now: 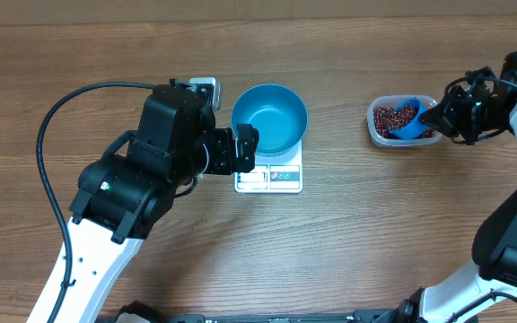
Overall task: Scoop item into bowl and weigh 150g on scale
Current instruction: 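Tilt and lift the bean-filled scoop up out of the tub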
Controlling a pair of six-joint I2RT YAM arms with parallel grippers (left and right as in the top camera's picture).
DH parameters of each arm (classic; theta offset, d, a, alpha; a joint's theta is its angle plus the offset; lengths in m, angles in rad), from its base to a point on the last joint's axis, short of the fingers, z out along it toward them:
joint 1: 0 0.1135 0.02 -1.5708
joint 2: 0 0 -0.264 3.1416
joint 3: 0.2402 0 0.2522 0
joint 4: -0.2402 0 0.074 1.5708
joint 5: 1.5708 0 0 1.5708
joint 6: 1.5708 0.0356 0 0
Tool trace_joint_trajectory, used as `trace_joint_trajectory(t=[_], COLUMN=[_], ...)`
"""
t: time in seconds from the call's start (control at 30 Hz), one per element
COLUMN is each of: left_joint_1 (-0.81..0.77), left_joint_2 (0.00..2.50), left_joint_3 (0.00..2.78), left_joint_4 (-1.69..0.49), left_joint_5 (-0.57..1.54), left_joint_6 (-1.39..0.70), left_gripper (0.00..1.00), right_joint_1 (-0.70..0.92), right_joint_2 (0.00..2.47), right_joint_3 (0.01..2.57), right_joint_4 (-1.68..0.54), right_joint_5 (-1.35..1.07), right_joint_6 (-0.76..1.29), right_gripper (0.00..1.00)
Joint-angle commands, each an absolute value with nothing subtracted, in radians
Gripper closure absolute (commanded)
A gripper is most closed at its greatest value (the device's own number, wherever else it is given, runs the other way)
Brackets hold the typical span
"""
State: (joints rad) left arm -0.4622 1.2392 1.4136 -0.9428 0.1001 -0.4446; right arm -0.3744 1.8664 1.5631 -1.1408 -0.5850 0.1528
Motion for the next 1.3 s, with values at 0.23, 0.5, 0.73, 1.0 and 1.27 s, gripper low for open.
trace_joint_trajectory(t=[0.23, 0.5, 0.73, 1.0, 1.27], left_joint_1=[-0.458, -0.458, -0.458, -0.458, -0.458], left_joint_2=[1.23, 1.23, 1.23, 1.23, 1.23], left_joint_3=[1.429, 1.429, 1.429, 1.429, 1.429], left_joint_4=[-0.939, -0.939, -0.939, -0.939, -0.939], left_joint_5=[0.093, 0.093, 0.094, 0.094, 0.093], left_joint_6=[-0.43, -0.43, -0.43, -0.43, -0.43], left_gripper=[0.0, 0.0, 0.01, 0.0, 0.01], right_joint_1=[-0.427, -0.443, -0.46, -0.463, -0.463], right_joint_2=[1.859, 1.859, 1.859, 1.859, 1.859], right_joint_3=[1.559, 1.559, 1.559, 1.559, 1.559], right_joint_4=[-1.16, -1.171, -1.174, -1.182, -1.149], right_joint_5=[-0.676, -0.731, -0.818, -0.94, -1.069], right_joint_6=[0.105, 0.069, 0.043, -0.033, -0.036], right_gripper=[0.96, 0.96, 0.96, 0.96, 0.96])
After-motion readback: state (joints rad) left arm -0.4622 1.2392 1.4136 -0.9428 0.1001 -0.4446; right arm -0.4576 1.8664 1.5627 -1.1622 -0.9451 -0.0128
